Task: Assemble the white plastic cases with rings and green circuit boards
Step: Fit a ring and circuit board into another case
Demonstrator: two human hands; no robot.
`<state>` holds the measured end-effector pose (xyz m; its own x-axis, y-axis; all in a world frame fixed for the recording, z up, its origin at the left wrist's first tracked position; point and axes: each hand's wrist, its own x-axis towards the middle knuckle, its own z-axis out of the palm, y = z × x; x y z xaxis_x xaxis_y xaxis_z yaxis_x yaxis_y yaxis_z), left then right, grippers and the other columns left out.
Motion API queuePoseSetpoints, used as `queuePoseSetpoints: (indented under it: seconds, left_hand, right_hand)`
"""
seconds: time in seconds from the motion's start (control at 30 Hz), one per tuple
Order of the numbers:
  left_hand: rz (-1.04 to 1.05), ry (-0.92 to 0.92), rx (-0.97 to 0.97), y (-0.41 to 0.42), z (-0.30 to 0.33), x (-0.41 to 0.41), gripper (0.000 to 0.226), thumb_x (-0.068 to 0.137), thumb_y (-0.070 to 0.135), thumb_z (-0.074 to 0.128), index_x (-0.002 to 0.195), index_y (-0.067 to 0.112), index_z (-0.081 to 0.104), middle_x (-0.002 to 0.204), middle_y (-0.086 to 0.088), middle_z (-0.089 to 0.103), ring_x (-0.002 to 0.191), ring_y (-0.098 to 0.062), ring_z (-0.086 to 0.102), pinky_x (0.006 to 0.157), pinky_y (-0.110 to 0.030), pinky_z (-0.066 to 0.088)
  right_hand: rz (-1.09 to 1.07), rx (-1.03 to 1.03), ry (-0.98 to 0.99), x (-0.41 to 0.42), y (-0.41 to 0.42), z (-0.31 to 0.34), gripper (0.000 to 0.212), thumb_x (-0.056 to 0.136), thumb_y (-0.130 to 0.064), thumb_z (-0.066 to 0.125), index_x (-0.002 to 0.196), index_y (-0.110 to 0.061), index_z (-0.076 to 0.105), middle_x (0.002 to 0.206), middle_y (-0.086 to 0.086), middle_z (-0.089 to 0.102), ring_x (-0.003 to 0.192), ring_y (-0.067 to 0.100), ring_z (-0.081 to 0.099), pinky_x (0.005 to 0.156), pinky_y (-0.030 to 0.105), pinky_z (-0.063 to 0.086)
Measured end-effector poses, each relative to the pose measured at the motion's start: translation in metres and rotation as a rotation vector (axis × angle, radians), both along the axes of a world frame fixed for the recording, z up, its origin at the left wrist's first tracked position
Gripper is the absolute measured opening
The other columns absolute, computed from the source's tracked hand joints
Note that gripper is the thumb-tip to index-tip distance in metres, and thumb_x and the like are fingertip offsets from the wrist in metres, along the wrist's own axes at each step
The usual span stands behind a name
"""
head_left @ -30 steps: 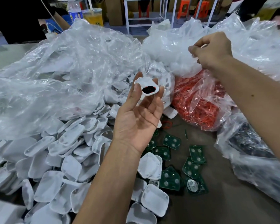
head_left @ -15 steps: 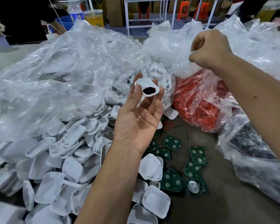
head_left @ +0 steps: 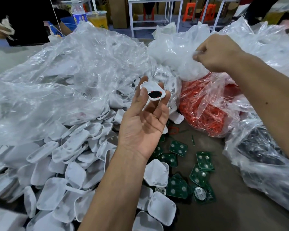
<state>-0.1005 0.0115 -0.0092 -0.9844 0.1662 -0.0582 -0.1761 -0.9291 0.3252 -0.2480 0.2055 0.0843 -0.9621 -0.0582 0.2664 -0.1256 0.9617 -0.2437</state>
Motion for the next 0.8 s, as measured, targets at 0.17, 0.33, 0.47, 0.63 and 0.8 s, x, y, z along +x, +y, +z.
queuePoseSetpoints:
  seconds: [0.17, 0.33, 0.47, 0.63, 0.8]
  left_hand:
    - [0.006, -0.001, -0.012, 0.0, 0.0, 0.0, 0.038, 0.092, 0.021, 0.067, 0.13, 0.023, 0.069, 0.12, -0.012, 0.071, 0.098, -0.027, 0.074, 0.071, -0.024, 0.06]
    - [0.011, -0.017, -0.003, -0.001, -0.001, 0.0, 0.033, 0.096, 0.021, 0.065, 0.128, 0.022, 0.07, 0.121, -0.013, 0.071, 0.098, -0.028, 0.074, 0.068, -0.025, 0.06]
    - [0.011, -0.006, -0.001, -0.001, -0.001, 0.0, 0.035, 0.093, 0.021, 0.067, 0.128, 0.022, 0.07, 0.12, -0.013, 0.072, 0.098, -0.028, 0.074, 0.071, -0.024, 0.06]
    - [0.014, -0.013, 0.007, -0.001, -0.001, -0.001, 0.036, 0.093, 0.021, 0.068, 0.129, 0.023, 0.07, 0.119, -0.013, 0.071, 0.098, -0.028, 0.074, 0.071, -0.024, 0.06]
    - [0.015, -0.005, 0.009, -0.001, -0.002, -0.001, 0.033, 0.093, 0.02, 0.067, 0.126, 0.022, 0.071, 0.119, -0.013, 0.071, 0.097, -0.029, 0.074, 0.07, -0.024, 0.06]
  right_hand:
    - [-0.035, 0.036, 0.028, 0.004, -0.005, 0.001, 0.046, 0.107, -0.008, 0.045, 0.062, -0.008, 0.049, 0.074, 0.012, 0.051, 0.086, 0.035, 0.05, 0.084, 0.039, 0.04]
    - [0.018, -0.107, 0.072, 0.002, -0.002, -0.004, 0.032, 0.1, -0.012, 0.069, 0.131, -0.006, 0.068, 0.123, 0.021, 0.071, 0.107, 0.035, 0.069, 0.098, 0.041, 0.056]
    - [-0.02, -0.11, 0.088, -0.002, 0.0, -0.005, 0.013, 0.098, -0.015, 0.07, 0.109, -0.008, 0.075, 0.104, 0.019, 0.075, 0.091, 0.034, 0.073, 0.093, 0.044, 0.059]
    - [-0.065, -0.264, 0.185, 0.001, -0.002, -0.01, 0.013, 0.09, -0.021, 0.08, 0.102, -0.015, 0.08, 0.104, 0.009, 0.076, 0.097, 0.024, 0.071, 0.091, 0.037, 0.058]
    - [-0.242, -0.517, 0.173, -0.006, -0.002, -0.015, 0.012, 0.094, -0.007, 0.072, 0.105, -0.008, 0.077, 0.104, 0.013, 0.076, 0.091, 0.027, 0.075, 0.084, 0.039, 0.063]
